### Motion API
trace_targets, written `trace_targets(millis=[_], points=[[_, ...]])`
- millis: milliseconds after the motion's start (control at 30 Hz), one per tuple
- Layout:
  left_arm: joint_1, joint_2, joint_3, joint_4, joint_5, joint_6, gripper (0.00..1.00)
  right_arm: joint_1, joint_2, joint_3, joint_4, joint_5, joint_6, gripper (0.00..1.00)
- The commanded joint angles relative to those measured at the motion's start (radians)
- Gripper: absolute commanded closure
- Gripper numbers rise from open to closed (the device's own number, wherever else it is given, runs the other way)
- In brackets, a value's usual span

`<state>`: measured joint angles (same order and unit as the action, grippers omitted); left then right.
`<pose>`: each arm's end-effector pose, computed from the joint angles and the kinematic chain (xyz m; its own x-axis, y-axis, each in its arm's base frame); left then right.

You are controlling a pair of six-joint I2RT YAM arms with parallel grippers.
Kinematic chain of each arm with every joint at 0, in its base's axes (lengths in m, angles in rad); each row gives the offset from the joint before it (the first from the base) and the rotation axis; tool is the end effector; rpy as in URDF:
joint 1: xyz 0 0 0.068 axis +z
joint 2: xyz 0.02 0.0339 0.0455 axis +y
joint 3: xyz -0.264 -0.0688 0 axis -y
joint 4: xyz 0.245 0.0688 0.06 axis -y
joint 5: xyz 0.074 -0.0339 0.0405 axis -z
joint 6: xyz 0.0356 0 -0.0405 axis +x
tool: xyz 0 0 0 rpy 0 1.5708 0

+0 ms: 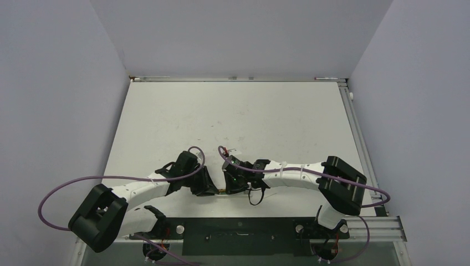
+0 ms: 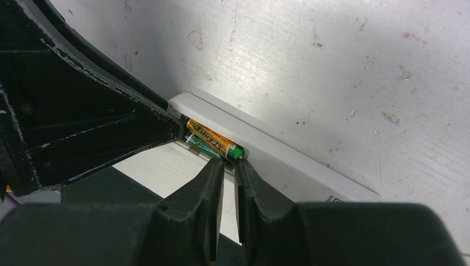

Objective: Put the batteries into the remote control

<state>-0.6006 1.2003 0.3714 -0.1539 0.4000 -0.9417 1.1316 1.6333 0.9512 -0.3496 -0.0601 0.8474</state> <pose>0.1517 -0.1207 0.1307 -0.9689 -0.2390 -0.0644 -0.1439 0.7555 -0.6392 0.1344 0.2912 0.1751 -0.9286 -0.2169 -0.3012 -0.3332 0.8447 0.4189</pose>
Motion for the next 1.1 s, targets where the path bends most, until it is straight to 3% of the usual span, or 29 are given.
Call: trace_targets(millis=[0, 767, 1067], points=[[-0.008, 0.003, 0.035, 0.044, 0.004, -0.006, 0.78, -0.006, 0.016, 0.042, 0.008, 0.011, 0.0, 0.85], [-0.008, -0.02, 0.032, 0.035, 0.004, -0.002, 0.78, -0.004, 0.031, 0.093, -0.078, 0.052, -0.018, 0.88], [-0.008, -0.029, 0.036, 0.019, -0.001, 0.0, 0.78, -0.006, 0.008, 0.138, -0.117, 0.115, -0.021, 0.81]])
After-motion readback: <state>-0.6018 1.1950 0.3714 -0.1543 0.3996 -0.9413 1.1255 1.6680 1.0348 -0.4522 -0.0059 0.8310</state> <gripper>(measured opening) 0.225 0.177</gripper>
